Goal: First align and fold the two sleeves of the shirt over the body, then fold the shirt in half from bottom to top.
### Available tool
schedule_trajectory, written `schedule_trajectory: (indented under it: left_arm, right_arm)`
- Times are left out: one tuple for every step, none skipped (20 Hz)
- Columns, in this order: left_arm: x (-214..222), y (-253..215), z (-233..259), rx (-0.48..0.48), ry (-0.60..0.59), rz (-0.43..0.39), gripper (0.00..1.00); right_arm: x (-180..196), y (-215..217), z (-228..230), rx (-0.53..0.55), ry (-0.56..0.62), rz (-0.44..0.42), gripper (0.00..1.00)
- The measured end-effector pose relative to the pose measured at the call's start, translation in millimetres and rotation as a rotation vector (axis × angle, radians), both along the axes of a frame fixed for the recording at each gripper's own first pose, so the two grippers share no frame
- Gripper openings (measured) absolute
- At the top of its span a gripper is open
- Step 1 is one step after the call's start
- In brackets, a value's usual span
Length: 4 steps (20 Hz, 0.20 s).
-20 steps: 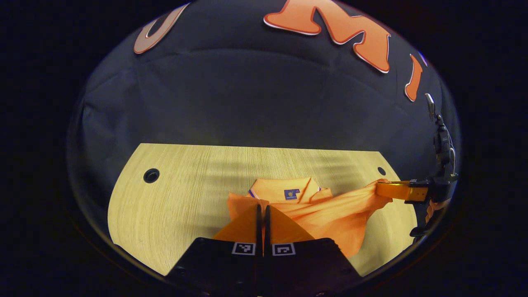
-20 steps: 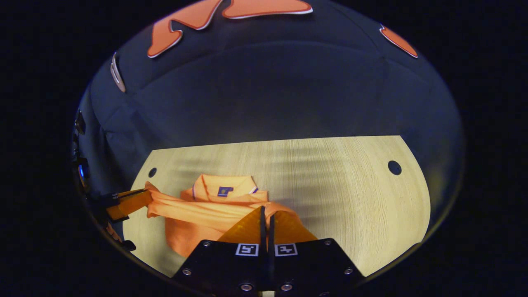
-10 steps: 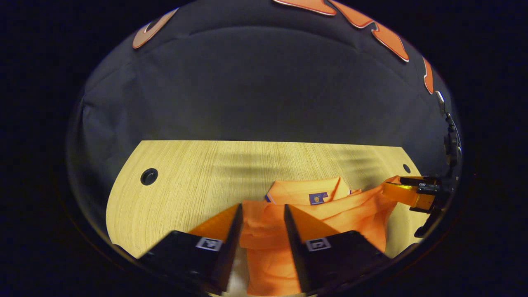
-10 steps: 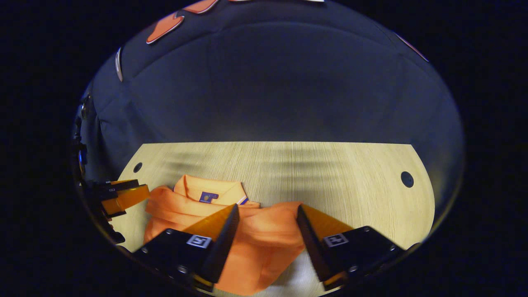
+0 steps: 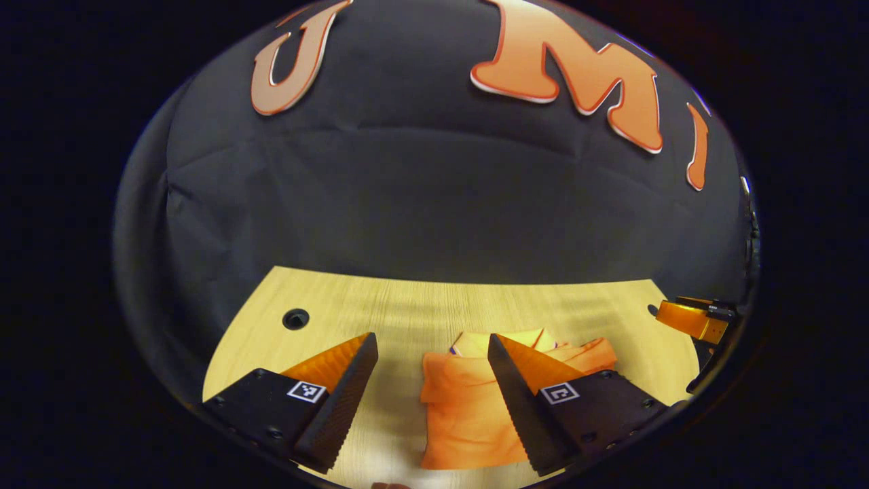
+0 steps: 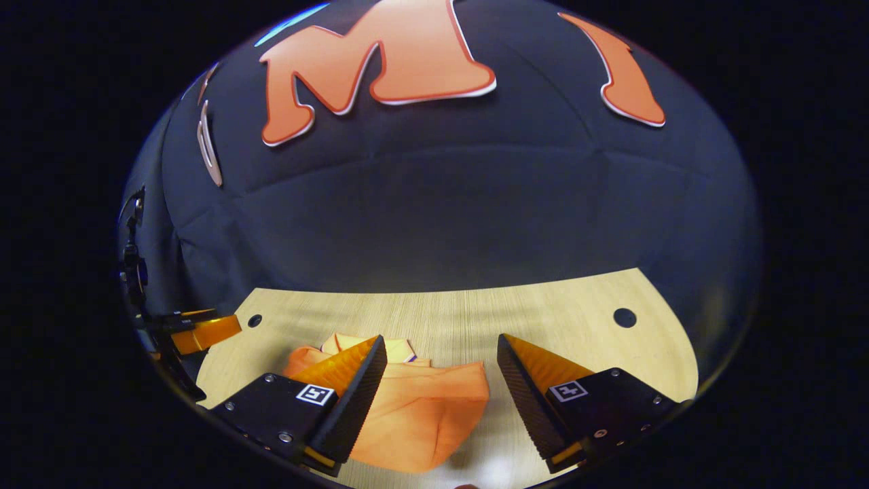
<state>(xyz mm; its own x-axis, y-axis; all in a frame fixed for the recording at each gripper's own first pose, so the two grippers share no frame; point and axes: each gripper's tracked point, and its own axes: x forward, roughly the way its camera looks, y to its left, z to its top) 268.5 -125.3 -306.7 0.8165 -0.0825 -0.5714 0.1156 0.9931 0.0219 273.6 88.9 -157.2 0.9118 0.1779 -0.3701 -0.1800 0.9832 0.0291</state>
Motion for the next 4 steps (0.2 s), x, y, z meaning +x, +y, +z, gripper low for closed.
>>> schedule_trajectory:
  left_arm:
    - [-8,1,15,0.003,-0.025,-0.008,0.98]
    - [-16,4,32,0.006,-0.047,-0.016,0.98]
    - [-24,6,48,0.008,-0.069,-0.022,0.98]
    - [-32,8,64,0.008,-0.093,-0.025,1.0]
  right_arm:
    - [-10,0,10,-0.004,-0.022,-0.003,0.99]
    - [-21,2,20,-0.005,-0.045,-0.004,0.99]
    - [-32,4,32,-0.004,-0.066,-0.003,0.99]
    - [-44,8,44,0.0,-0.089,0.003,0.99]
